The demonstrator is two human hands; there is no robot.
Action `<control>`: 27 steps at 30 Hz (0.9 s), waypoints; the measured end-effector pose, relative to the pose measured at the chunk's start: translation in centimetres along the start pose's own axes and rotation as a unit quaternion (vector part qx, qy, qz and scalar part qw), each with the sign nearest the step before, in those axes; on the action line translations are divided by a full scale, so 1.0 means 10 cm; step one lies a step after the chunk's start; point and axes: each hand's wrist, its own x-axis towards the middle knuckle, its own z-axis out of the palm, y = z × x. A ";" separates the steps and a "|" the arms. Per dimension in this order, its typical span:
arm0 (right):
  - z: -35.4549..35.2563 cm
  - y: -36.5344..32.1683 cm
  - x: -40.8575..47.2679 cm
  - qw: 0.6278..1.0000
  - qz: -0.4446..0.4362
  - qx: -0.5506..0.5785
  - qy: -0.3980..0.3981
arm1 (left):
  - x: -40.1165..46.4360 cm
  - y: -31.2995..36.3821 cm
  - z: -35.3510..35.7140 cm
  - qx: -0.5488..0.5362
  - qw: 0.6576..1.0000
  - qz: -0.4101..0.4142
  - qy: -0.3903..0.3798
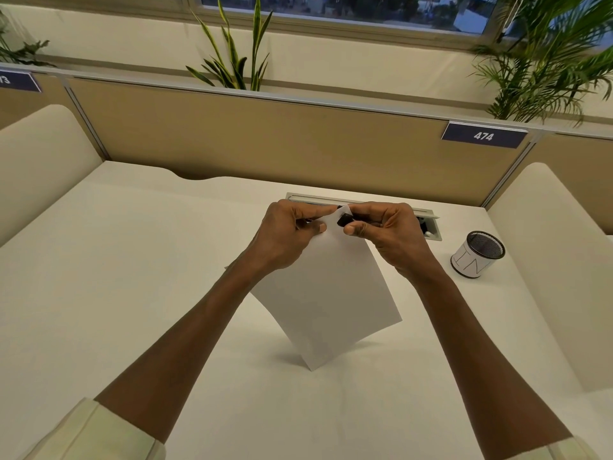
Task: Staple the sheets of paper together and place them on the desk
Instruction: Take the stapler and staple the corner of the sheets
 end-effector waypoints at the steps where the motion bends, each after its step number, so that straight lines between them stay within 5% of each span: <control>1: 0.00 0.00 0.00 1.000 -0.001 -0.001 0.001 | 0.00 0.00 0.00 -0.001 1.000 0.000 0.000; 17: 0.11 0.06 0.03 0.998 -0.039 -0.021 0.033 | 0.01 -0.05 0.02 -0.038 0.999 0.010 0.012; 27: -0.07 0.03 0.01 0.997 0.025 0.000 -0.074 | -0.04 -0.04 -0.03 -0.070 0.997 -0.020 -0.012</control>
